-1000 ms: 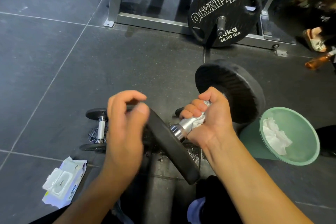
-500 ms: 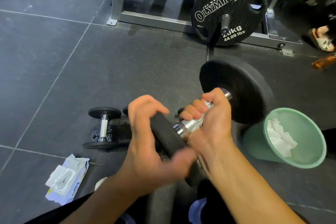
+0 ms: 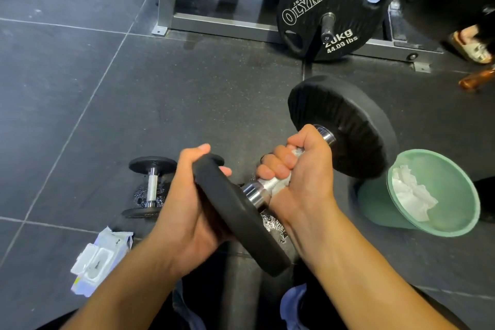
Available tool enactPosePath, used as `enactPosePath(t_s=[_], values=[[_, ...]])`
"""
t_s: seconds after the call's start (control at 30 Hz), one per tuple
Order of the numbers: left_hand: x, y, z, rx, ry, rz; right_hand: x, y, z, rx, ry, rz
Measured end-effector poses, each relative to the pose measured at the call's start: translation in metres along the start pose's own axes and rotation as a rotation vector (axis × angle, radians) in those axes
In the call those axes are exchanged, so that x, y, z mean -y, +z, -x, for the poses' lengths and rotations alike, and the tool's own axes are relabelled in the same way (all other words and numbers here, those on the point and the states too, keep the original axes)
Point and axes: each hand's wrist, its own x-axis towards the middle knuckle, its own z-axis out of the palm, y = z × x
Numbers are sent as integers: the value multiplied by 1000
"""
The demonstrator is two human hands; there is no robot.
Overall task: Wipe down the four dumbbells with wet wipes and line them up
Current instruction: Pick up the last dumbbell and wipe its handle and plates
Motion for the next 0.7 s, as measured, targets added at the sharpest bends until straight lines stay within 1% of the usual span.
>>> enactPosePath(t_s=[0.07, 0.1, 0.13, 0.17, 0.2, 0.23, 0.27, 0.3, 0.33, 0.37, 0.4, 0.43, 0.47, 0.5, 0.53, 0.57, 0.6, 0.63, 0.67, 0.7], values=[[5, 6, -3, 12, 204, -46, 0, 1, -1, -6, -5, -22], [7, 7, -4, -8, 326, -110, 2, 1, -1, -19, -11, -31], [10, 8, -4, -31, 486, -229, 3, 0, -2, -31, -19, -35], [11, 7, -3, -40, 689, -432, 3, 0, -2, -39, -27, -36], [14, 4, 0, -8, 906, -703, 3, 1, -3, -47, -31, -35], [19, -1, 4, 49, 1136, -985, 3, 1, -3, -56, -31, -35], [22, -7, 8, 104, 1337, -1210, 3, 1, -3, -63, -28, -37], [22, -10, 11, 173, 1475, -1339, 4, 1, -3, -70, -25, -43], [22, -12, 16, 225, 1542, -1374, 6, 1, -2, -76, -25, -52], [20, -12, 14, 240, 1541, -1320, 7, 1, -2, -79, -25, -61], [18, -10, 16, 214, 1454, -1148, 9, 1, -3, -81, -24, -73], [13, -8, 14, 132, 1286, -866, 10, 1, -3, -83, -24, -84], [7, -5, 13, 16, 1024, -585, 11, 0, -3, -86, -26, -91], [1, -4, 10, -49, 690, -383, 11, -1, -4, -90, -31, -95], [-3, -4, 5, -24, 328, -277, 11, -2, -4, -97, -37, -94], [-4, -5, 1, 62, 7, -216, 10, -3, -4, -106, -37, -83], [-4, -7, -2, 140, -199, -160, 10, -3, -3, -114, -34, -64], [-2, -5, -2, 176, -303, -125, 8, -4, -3, -118, -32, -46], [-2, -2, -2, 174, -335, -99, 7, -5, -2, -118, -34, -34], [-2, 2, -2, 136, -311, -84, 6, -6, -3, -118, -35, -28]])
